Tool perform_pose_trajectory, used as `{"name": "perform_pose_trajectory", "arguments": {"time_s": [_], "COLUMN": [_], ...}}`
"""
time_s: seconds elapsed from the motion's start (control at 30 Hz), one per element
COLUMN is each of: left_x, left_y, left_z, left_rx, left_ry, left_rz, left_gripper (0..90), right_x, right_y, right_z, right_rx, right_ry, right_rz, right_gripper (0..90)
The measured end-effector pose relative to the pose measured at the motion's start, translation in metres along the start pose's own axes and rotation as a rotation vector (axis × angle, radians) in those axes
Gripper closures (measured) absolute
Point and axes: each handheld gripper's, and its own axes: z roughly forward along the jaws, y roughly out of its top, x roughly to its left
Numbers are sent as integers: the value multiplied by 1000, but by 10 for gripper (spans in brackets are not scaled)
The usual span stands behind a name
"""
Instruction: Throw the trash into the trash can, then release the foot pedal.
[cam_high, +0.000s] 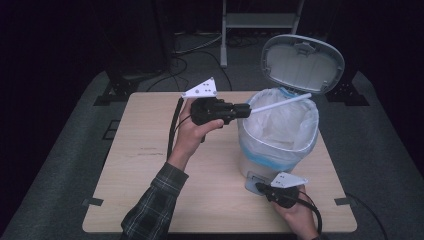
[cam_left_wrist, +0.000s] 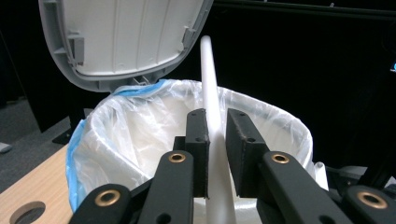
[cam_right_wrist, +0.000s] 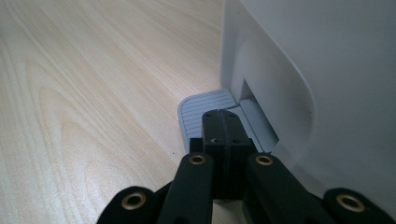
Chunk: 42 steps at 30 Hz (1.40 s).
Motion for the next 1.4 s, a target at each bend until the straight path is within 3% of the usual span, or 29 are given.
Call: {"name": "perform_pose_trajectory", "arguments": {"time_s": [0.43,0.8,1.1,1.4], "left_x": [-2,-4,-8,-11], "left_y": [2,-5,-20,-43], "left_z": [-4,-25,-50,-72], "left_rx": [-6,-1,27,54], "left_ry": [10,59,135,186], "left_rz": [9,5,1,-25], "left_gripper": [769,693,552,512], "right_x": [0,0,0,0], "right_y": [0,0,0,0], "right_z": [0,0,0,-1], "right_rx": [1,1,-1,-6], "right_ry": [0,0,2,1], "right_rz": [-1,1,-3,-7], "right_gripper": [900,900,900,900]}}
